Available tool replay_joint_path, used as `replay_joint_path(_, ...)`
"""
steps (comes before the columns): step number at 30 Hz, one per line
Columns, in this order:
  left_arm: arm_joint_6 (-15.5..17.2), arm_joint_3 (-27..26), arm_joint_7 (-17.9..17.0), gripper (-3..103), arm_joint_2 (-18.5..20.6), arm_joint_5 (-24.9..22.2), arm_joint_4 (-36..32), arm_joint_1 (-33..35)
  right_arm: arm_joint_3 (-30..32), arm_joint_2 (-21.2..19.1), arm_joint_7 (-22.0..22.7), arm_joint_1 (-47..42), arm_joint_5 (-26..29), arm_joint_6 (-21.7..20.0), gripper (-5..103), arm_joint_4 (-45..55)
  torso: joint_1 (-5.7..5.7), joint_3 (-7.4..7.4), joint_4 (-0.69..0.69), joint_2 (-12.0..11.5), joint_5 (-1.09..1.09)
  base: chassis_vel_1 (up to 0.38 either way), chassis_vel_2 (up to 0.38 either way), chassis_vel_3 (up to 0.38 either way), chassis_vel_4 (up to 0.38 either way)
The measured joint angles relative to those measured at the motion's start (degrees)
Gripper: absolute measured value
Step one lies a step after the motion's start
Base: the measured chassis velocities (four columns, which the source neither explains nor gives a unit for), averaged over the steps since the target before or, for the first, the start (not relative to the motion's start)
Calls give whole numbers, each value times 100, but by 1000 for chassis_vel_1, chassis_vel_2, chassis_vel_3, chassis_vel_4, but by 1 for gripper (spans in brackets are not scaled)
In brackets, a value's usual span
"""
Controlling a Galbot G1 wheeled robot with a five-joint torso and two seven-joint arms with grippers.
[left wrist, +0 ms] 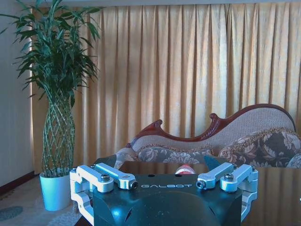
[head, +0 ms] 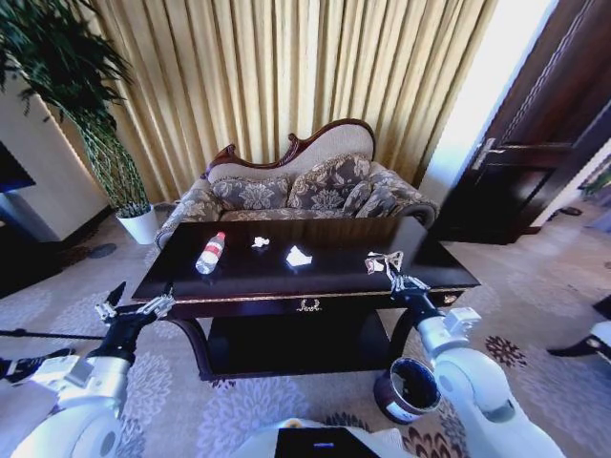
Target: Move to the front of the table and place the trash on the table into the trash bin.
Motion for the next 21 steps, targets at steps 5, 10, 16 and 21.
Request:
replay_joint_path(5,4,21,2,100,-12,1,0,-34,-15,-3,3,50,-5,7,0,-100,-1,0,0,0,-1,83,-83,-89,82)
replay_joint_path(10,19,30,2,100,-11,2,0,-83,-15,-25,6,82,-23,38,0,-249,-2,0,0,0,0,79,-79,-90,86)
replay_joint_path(16,25,31,4,100,-14,2,0,-88,-35,-23,6,134,-55,199,0,-487,-2,-1,0,0,-1,61,-71,-68,64)
replay_joint_path(21,26,21,5,100,-25,2,0,-94,111,37,6,-75,-95,303,0,-882,-2,0,2,0,0,0,0,0,0)
